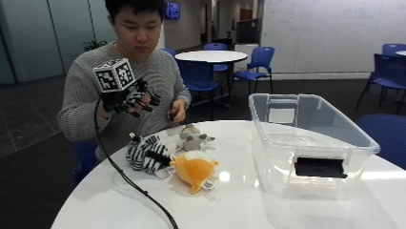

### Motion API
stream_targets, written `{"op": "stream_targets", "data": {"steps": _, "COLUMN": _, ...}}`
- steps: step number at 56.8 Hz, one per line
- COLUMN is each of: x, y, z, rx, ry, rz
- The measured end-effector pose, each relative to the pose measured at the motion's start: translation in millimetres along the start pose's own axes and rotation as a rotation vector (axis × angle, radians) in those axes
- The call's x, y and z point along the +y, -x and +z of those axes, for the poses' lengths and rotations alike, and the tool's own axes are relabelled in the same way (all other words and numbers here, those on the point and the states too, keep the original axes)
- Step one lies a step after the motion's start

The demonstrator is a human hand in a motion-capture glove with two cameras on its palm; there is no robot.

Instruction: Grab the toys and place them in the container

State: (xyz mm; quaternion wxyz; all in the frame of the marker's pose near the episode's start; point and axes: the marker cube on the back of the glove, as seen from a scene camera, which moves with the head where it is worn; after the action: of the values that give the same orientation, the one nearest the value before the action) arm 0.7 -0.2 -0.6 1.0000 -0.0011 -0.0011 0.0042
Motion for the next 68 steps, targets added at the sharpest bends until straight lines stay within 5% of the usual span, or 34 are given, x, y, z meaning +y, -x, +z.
{"op": "stream_targets", "data": {"steps": 30, "x": -9.4, "y": -13.0, "z": -0.7, "rx": -0.004, "ry": 0.015, "rz": 0.033}}
{"op": "stream_targets", "data": {"steps": 49, "x": -91.3, "y": -62.5, "z": -14.9, "rx": -0.024, "ry": 0.136, "rz": 0.147}}
{"op": "stream_targets", "data": {"steps": 68, "x": -67.5, "y": -85.5, "z": 69.1, "rx": 0.015, "ry": 0.334, "rz": 0.279}}
